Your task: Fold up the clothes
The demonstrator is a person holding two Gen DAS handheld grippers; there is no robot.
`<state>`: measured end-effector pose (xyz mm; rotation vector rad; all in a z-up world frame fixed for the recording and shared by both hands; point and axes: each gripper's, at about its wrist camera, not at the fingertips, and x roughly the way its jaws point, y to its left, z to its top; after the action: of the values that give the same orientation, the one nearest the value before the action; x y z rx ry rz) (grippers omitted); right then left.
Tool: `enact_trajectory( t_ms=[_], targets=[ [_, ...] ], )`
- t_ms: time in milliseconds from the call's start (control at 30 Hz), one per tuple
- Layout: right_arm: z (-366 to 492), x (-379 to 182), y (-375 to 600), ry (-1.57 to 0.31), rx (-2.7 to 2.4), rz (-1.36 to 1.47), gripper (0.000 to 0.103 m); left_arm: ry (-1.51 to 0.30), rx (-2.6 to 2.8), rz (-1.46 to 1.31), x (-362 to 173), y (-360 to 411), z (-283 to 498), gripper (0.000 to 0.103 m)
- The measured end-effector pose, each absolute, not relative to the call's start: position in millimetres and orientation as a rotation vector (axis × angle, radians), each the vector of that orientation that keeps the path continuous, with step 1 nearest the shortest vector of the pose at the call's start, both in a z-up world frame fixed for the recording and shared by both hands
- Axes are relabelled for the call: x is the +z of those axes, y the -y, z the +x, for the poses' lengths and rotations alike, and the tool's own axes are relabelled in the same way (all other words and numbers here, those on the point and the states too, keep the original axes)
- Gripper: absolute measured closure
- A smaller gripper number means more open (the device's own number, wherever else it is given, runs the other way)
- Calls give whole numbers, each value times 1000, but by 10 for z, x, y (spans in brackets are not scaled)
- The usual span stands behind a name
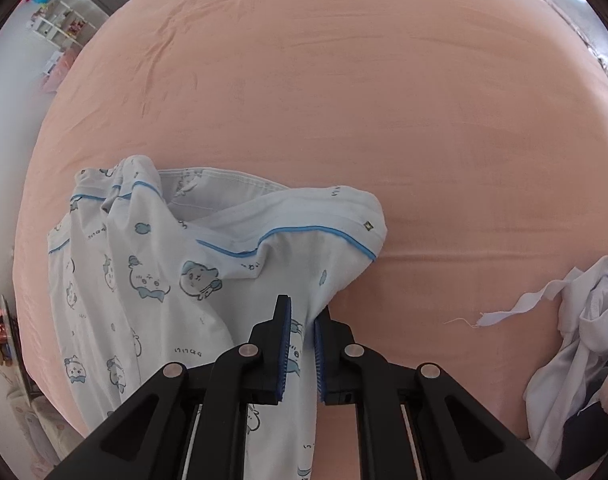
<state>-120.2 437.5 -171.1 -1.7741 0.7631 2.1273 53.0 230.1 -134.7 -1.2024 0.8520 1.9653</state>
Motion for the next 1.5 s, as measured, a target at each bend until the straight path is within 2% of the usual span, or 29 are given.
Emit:
enact_trajectory(
  t_ms=[467, 600, 767, 933, 1100, 1233, 1267, 1333, 1367, 1400, 1500],
  targets=[
    [-1296, -1585, -4353, -730, 2180, -1800, 94, -946, 1925, -1249, -1660, -2637, 545, 47],
    [-1617, -1449, -3928, -725, 2175, -1797, 94, -950, 1928, -1255, -1710, -2684, 523, 47],
    [-1655, -1403, -3932, -745, 2181, -1785, 94, -961, 1947, -1259, -1729, -2756, 478, 46],
    [-1705, -1325, -3874, -750, 2203, -1774, 94, -1001, 1957, -1240, -1748, -2816, 460, 40],
    [-1742, -1301, -3820, -757, 2213, -1777, 94, -966, 1951, -1264, -1763, -2794, 367, 34],
    [-1783, -1280, -3800, -741, 2217, -1776, 94, -920, 1977, -1266, -1725, -2741, 284, 34],
    [-1792, -1281, -3800, -738, 2217, -1776, 94, -911, 1986, -1260, -1712, -2724, 265, 38],
    [-1804, -1288, -3805, -748, 2213, -1774, 94, -893, 2004, -1247, -1685, -2692, 227, 58],
    [-1810, -1294, -3805, -754, 2211, -1776, 94, -874, 2007, -1251, -1671, -2674, 202, 75],
    [-1819, -1303, -3800, -751, 2210, -1780, 94, -843, 2001, -1269, -1656, -2654, 168, 82],
    [-1847, -1315, -3779, -738, 2211, -1792, 94, -831, 2028, -1244, -1569, -2610, 117, 89]
  ],
)
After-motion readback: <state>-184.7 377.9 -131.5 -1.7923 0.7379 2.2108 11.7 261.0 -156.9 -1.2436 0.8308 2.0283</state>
